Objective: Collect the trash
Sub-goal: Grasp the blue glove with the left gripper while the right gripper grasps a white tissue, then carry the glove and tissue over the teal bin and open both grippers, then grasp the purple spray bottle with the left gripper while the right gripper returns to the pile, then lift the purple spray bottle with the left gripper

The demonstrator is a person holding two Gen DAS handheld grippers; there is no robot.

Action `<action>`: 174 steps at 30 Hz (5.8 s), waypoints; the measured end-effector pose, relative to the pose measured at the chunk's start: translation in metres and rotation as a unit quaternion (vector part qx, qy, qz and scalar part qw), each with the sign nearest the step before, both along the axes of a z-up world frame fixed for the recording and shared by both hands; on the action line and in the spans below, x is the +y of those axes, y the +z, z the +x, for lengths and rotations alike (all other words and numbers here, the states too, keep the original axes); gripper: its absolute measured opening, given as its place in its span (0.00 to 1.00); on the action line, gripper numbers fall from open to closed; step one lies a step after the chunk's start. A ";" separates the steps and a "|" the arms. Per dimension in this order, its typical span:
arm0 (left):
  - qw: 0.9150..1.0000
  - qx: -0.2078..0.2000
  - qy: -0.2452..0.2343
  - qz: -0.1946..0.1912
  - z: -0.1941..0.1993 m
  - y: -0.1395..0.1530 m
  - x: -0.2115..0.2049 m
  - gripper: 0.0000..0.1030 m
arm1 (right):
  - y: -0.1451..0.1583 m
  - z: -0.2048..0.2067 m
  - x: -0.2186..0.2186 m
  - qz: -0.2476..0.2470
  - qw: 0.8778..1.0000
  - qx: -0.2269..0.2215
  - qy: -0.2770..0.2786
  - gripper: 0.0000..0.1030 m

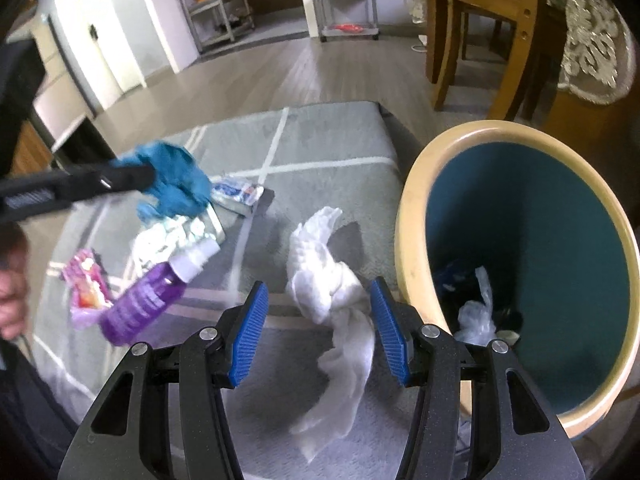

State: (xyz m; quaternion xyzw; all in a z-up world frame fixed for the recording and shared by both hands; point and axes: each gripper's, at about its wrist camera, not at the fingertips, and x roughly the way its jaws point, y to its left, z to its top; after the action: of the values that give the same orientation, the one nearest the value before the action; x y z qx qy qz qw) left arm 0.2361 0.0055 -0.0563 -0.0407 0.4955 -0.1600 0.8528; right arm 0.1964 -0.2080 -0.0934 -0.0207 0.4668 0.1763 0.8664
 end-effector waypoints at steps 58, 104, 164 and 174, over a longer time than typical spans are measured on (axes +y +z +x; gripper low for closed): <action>0.997 -0.030 -0.053 -0.037 -0.057 0.034 -0.048 0.24 | 0.087 -0.068 -0.081 0.095 0.991 -0.079 -0.058 0.26; 0.995 -0.007 -0.098 -0.009 -0.001 0.022 -0.150 0.59 | 0.063 -0.045 -0.164 0.141 0.970 -0.047 -0.191 0.26; 0.991 0.060 -0.072 0.098 -0.056 -0.047 -0.032 0.31 | 0.044 -0.049 -0.057 0.050 0.997 -0.023 -0.049 0.69; 0.999 0.045 -0.028 0.005 -0.063 -0.010 -0.001 0.31 | 0.042 -0.048 -0.042 0.058 0.998 -0.007 -0.035 0.69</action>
State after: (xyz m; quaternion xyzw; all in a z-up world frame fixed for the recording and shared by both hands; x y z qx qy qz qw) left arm 0.1728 0.0041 -0.0667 -0.0297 0.5348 -0.1795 0.8252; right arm 0.1488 -0.2497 -0.0514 0.0453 0.4496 0.1724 0.8753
